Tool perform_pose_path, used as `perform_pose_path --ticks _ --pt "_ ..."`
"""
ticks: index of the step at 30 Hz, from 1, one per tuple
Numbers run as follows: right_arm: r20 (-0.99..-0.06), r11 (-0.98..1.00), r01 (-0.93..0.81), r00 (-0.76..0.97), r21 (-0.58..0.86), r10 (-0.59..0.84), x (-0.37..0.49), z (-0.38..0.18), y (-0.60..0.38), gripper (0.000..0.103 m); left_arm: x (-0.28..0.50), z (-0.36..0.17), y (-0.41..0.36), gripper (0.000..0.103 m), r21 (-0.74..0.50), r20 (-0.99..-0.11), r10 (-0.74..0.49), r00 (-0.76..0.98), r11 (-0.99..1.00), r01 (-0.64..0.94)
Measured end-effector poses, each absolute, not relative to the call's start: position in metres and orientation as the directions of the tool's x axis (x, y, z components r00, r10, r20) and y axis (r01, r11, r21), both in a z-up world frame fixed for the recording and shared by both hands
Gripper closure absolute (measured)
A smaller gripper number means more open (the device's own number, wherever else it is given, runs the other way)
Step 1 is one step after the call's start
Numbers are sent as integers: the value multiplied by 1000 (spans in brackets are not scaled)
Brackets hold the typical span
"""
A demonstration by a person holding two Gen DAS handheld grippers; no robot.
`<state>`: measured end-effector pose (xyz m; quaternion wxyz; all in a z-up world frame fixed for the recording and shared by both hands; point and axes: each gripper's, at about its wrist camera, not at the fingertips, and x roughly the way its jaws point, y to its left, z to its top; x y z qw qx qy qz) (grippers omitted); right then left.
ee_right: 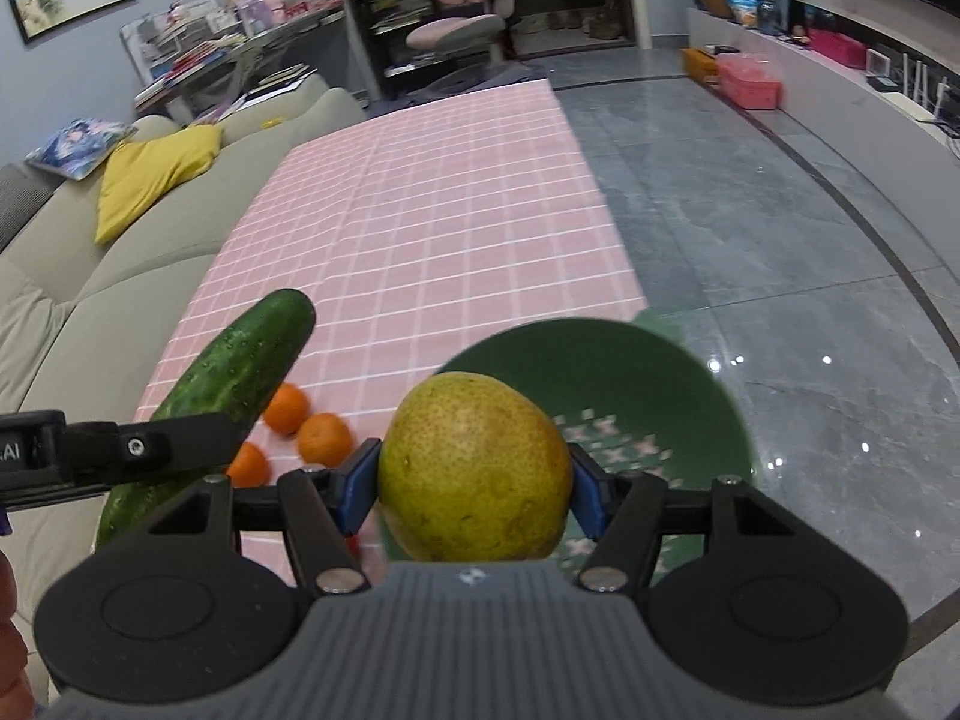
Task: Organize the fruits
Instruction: 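Lower and release the cucumber into the colander while the right tool releases the pear there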
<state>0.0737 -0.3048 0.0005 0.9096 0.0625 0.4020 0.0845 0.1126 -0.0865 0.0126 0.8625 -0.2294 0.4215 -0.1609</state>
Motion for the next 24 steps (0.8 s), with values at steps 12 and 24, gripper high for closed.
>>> perform_pose_path --ticks 12,24 --pt "-799 989 -60 584 132 142 113 -33 -352 42 132 -17 -172 61 -351 -723 -420 548 907 233" --pt "-843 990 -76 520 116 139 141 -61 -367 42 141 -41 -195 61 -224 -781 -353 515 928 297"
